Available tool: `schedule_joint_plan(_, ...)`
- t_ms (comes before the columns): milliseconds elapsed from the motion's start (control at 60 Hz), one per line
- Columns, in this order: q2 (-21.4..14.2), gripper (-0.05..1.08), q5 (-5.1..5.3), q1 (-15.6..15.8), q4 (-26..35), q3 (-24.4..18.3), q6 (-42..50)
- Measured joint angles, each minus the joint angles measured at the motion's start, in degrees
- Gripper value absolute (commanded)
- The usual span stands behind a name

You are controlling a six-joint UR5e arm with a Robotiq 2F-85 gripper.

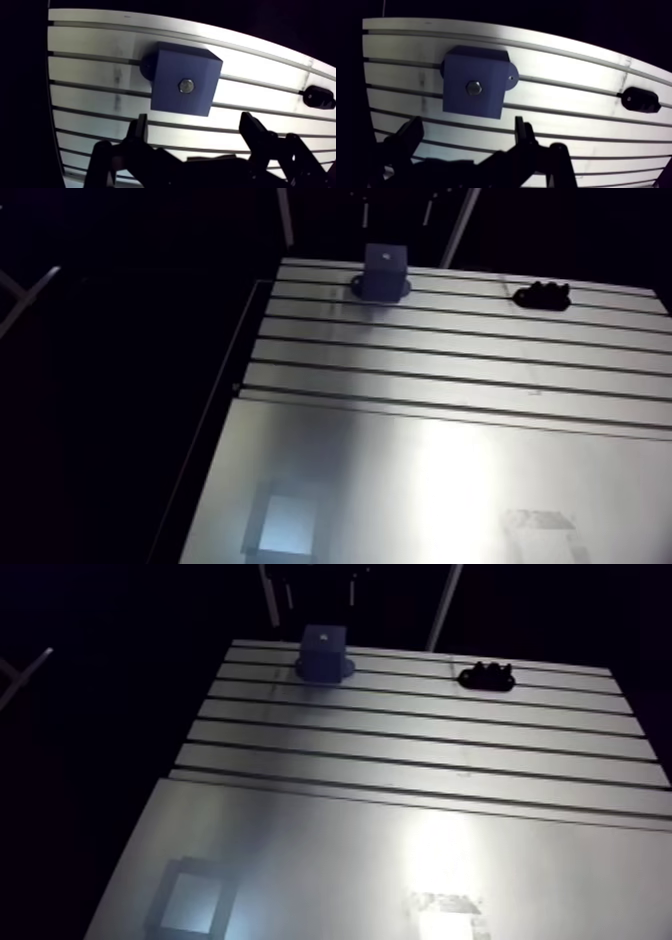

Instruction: Pick up the M10 bolt and insert it into the hex recess until seated.

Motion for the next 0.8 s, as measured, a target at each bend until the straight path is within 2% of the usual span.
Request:
schedule_joint_plan(533, -8.8, 0.01, -0.3, -1.7, 7.1, 1.0, 0.1)
schedule_joint_plan(800, -14.3, 0.01, -0.47, -2.0, 8.4, 2.8, -0.1)
